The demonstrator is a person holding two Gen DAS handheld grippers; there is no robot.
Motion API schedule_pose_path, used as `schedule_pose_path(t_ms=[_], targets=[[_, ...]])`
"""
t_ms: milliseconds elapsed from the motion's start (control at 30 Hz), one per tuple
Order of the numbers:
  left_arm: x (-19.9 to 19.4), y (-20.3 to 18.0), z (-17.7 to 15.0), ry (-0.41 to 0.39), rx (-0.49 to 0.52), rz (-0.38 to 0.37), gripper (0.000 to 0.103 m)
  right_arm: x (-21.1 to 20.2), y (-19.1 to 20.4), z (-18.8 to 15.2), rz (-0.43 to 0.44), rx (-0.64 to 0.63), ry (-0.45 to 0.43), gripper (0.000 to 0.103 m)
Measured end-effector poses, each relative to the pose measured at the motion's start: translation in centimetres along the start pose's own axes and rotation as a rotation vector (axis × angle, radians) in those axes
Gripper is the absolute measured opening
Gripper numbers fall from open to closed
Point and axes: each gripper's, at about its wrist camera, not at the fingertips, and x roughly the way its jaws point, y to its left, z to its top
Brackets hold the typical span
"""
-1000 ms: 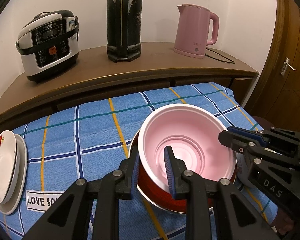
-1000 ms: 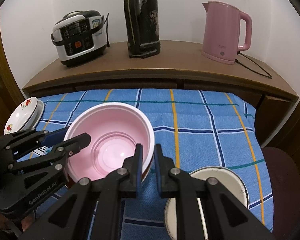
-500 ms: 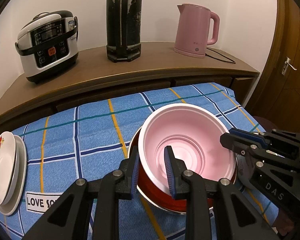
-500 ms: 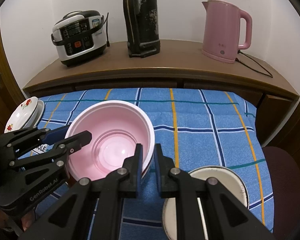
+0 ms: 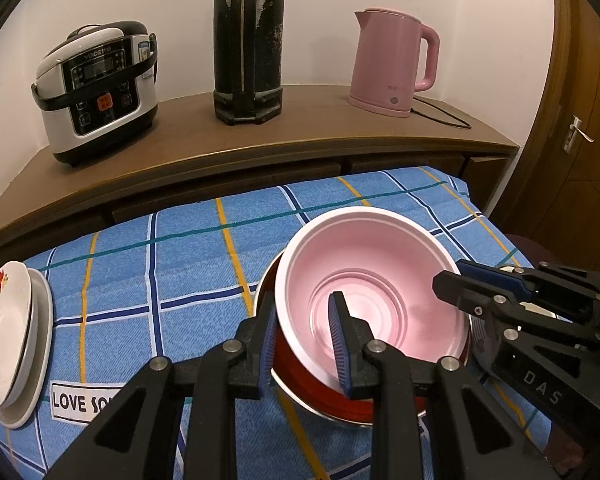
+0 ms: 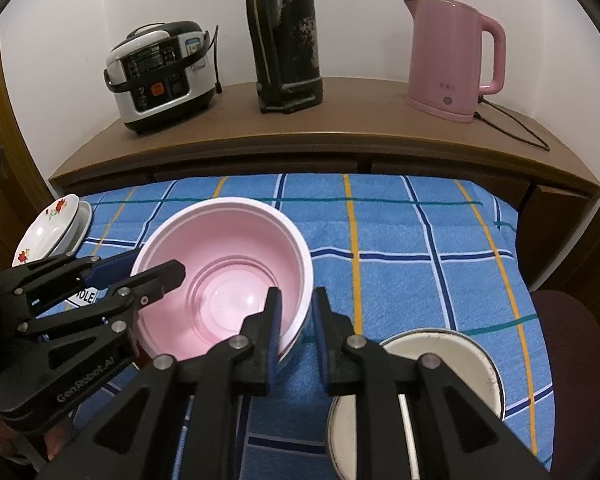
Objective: Organize plates and bowls
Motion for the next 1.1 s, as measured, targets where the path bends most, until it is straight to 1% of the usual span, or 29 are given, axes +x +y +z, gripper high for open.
schedule_pose_path(t_ms=[33, 67, 333, 367, 400, 433, 467, 500, 567, 733, 833, 933, 1000, 1100], targets=[[0.0, 0.0, 0.0, 0.002, -0.001, -0.002, 0.027, -0.1, 0.0, 0.0, 0.001, 0.003, -0.004, 0.017], [0.0, 0.0, 0.0, 0.004, -0.002, -0.004, 0.029, -0.1, -0.1, 0.0, 0.003, 0.005, -0.007, 0.017], [-0.3, -0.4, -0.1, 0.004, 0.013, 0.002, 0.03, -0.1, -0.2, -0.1, -0.001, 0.004, -0.007, 0.017], [-0.4, -0.5, -0.1, 0.003, 0.014, 0.001, 0.032, -0.1, -0.2, -0.1, 0.0, 0.005, -0.007, 0.017], [-0.5, -0.5, -0.1, 0.001, 0.016, 0.0, 0.035, -0.1, -0.3, -0.1, 0.001, 0.006, -0.008, 0.017], [-0.6, -0.6, 0.0, -0.005, 0.022, -0.002, 0.046, -0.2, -0.3, -0.1, 0.005, 0.006, -0.011, 0.019], [-0.8, -0.7, 0.0, -0.014, 0.028, -0.013, 0.056, -0.3, -0.3, 0.0, 0.007, 0.006, -0.015, 0.024], [-1.2, -0.9, -0.1, -0.029, 0.039, -0.007, 0.061, -0.4, -0.4, 0.0, 0.005, 0.009, -0.02, 0.026], [-1.5, -1.3, -0.2, -0.05, 0.06, 0.045, 0.071, -0.4, -0.6, 0.0, -0.003, 0.012, -0.027, 0.027], [-1.5, -0.7, -0.2, -0.043, 0.046, 0.039, 0.072, -0.9, -0.9, -0.3, 0.004, 0.017, -0.043, 0.038], [-2.0, -0.4, -0.3, -0.053, 0.029, 0.045, 0.072, -2.2, -1.0, -0.4, 0.008, 0.015, -0.077, 0.04], [-3.3, -0.1, -0.1, -0.085, 0.01, 0.052, 0.072, -3.9, -1.8, -0.9, 0.004, 0.03, -0.11, 0.04], [-4.4, -0.3, -0.1, -0.106, 0.006, 0.046, 0.072, -5.1, -3.1, -1.5, -0.013, 0.053, -0.123, 0.04], [-5.7, -1.0, -0.1, -0.124, 0.003, 0.016, 0.072, -6.6, -5.6, -2.9, -0.062, 0.1, -0.124, 0.04]])
